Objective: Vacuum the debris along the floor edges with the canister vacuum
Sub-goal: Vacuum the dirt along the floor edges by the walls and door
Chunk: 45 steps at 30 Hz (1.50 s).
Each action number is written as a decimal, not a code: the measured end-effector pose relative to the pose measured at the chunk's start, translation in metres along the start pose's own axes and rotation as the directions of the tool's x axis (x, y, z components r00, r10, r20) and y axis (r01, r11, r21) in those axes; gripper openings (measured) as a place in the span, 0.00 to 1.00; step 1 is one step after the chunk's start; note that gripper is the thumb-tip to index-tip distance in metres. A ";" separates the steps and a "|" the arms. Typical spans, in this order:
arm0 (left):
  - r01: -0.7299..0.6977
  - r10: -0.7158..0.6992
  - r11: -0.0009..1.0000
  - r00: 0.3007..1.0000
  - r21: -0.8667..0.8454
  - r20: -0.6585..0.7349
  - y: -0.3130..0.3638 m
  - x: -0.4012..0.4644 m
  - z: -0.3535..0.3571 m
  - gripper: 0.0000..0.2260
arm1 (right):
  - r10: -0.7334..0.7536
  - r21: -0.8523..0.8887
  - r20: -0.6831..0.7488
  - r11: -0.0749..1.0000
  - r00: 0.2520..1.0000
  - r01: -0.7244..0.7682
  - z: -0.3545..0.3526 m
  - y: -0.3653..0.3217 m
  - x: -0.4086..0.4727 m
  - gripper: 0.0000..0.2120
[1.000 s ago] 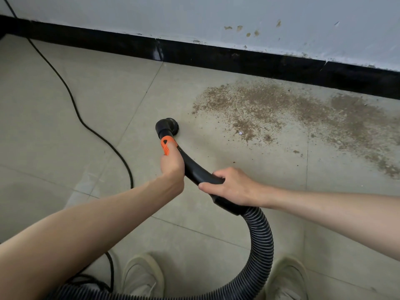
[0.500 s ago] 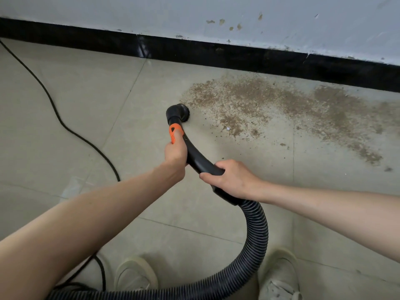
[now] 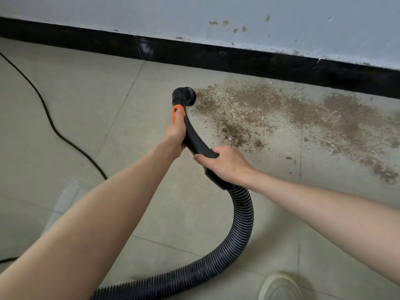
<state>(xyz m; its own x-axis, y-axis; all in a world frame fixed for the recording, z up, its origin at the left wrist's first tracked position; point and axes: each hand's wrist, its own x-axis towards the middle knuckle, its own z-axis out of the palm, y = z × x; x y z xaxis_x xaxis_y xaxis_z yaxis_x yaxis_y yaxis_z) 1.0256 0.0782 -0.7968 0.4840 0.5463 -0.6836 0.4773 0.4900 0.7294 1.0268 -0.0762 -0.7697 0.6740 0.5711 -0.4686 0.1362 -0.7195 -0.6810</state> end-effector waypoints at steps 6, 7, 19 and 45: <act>-0.047 0.047 0.996 0.999 0.081 -0.008 0.021 0.028 0.020 0.27 | 0.018 0.056 -0.052 0.998 0.998 -0.015 -0.014 -0.002 0.028 0.20; -0.048 0.048 0.995 0.999 0.089 0.001 0.022 0.031 0.023 0.26 | 0.022 0.051 -0.065 0.999 0.998 -0.019 -0.015 -0.002 0.030 0.20; -0.076 0.066 0.986 0.995 0.151 0.072 0.022 0.040 0.058 0.26 | 0.083 0.051 -0.155 0.996 0.984 -0.076 -0.022 0.016 0.032 0.20; -0.094 0.101 0.978 0.994 0.185 -0.031 0.035 0.059 0.106 0.29 | -0.039 -0.025 -0.074 0.999 0.996 0.037 -0.077 0.045 0.073 0.19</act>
<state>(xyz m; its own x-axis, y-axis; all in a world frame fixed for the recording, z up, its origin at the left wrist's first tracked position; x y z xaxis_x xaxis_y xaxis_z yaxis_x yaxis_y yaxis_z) 1.1486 0.0556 -0.8142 0.5068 0.6138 -0.6054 0.5570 0.3028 0.7733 1.1381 -0.0976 -0.7916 0.7202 0.5679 -0.3985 0.1793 -0.7073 -0.6838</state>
